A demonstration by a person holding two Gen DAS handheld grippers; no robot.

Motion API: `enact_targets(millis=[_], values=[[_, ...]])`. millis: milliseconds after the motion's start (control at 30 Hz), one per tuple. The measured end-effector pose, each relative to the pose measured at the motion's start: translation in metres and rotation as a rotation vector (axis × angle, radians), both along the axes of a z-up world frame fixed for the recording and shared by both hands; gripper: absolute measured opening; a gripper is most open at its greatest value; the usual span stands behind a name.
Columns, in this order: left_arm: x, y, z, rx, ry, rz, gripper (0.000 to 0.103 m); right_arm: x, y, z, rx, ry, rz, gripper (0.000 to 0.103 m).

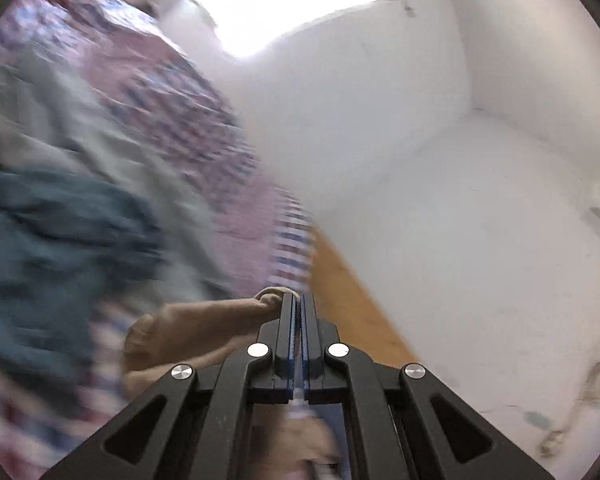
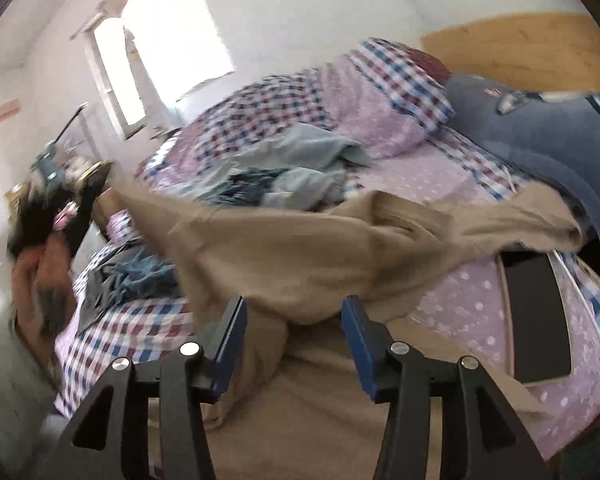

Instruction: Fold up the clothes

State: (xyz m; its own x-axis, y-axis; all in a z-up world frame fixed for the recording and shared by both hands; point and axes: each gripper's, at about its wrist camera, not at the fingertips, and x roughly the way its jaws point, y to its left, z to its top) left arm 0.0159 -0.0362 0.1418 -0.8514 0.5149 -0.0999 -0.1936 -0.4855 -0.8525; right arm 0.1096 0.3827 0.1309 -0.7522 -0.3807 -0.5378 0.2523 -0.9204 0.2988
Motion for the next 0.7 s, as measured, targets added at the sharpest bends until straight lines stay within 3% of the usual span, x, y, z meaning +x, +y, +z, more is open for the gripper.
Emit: enact_targets(millis=[67,200,400,600,633,700], values=[[0.009,-0.021,-0.032,0.002,-0.082,0.047,0.000,-0.008,0.004,0.000,0.007,-0.010,-0.031,0.053],[0.018,-0.020,-0.089,0.055,-0.223,0.036,0.000,-0.025,0.012,0.001,0.020,-0.031,-0.093,0.053],[0.019,-0.003,-0.101,-0.041,-0.280,-0.023,0.000,-0.102,-0.006,0.017,0.205,-0.067,-0.072,0.054],[0.028,-0.026,-0.122,-0.076,-0.429,-0.005,0.001,-0.209,-0.020,-0.010,0.353,-0.264,-0.001,0.054],[0.027,-0.027,-0.125,-0.082,-0.448,-0.005,0.005,-0.223,-0.020,-0.018,0.367,-0.304,0.004,0.054],[0.028,-0.032,-0.123,-0.087,-0.440,0.002,0.029,-0.236,-0.017,-0.030,0.391,-0.349,0.005,0.054]])
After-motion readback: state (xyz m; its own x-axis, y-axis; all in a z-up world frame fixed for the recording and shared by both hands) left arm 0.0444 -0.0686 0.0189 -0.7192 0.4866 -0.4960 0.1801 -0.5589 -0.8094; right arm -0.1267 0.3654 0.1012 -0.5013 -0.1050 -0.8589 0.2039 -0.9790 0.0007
